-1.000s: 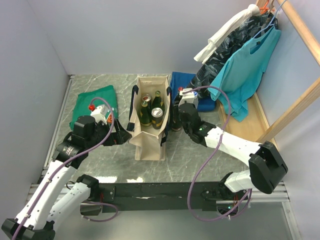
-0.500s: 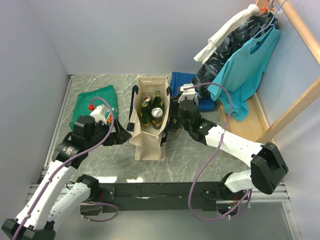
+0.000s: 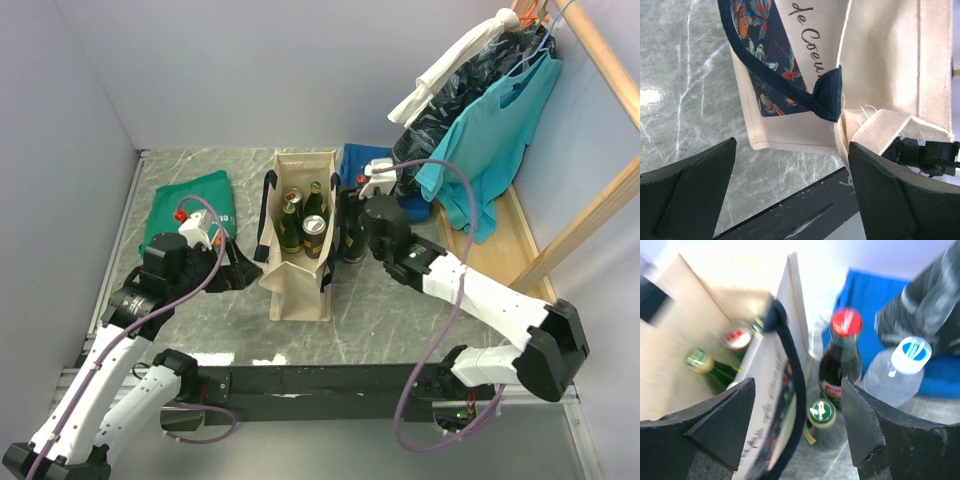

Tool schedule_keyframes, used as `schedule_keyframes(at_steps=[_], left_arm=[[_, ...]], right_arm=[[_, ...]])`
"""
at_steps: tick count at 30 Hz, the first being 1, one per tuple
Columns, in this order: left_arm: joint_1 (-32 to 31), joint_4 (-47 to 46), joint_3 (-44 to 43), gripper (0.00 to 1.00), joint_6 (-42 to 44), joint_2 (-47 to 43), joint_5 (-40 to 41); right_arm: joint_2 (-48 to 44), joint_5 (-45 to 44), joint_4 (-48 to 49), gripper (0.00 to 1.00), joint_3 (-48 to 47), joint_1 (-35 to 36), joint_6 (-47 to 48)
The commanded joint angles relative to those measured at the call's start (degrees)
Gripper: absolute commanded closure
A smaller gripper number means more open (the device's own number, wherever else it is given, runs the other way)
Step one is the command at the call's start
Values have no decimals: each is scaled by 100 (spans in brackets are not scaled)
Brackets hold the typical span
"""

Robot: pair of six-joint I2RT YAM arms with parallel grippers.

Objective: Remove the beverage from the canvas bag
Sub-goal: Place the drink at the center of the board, then take out the drink from the canvas bag.

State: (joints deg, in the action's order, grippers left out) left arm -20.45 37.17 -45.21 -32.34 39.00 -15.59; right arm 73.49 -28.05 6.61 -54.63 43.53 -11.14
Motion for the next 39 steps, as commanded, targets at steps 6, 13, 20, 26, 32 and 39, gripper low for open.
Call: schedule_keyframes(at_steps=[6, 13, 20, 26, 32, 39], left_arm=[[50, -245, 21, 0, 78, -218, -216], [58, -210, 4, 0, 43, -244, -154], [85, -271, 30, 0, 131, -297, -374], [94, -263, 30, 1, 105, -332, -321], [94, -254, 21, 0, 96, -358, -278], [111, -263, 39, 0, 87, -358, -277]], right_arm=[[-450, 142, -889, 23, -1330, 156, 375], [-345, 555, -1250, 22, -1709, 253, 428], [147, 1828, -2381, 20, -2692, 253, 551], [657, 2681, -3042, 21, -3396, 288, 569], [1114, 3411, -3763, 26, -3958, 305, 577], [1229, 3667, -4141, 33, -3704, 516, 612]])
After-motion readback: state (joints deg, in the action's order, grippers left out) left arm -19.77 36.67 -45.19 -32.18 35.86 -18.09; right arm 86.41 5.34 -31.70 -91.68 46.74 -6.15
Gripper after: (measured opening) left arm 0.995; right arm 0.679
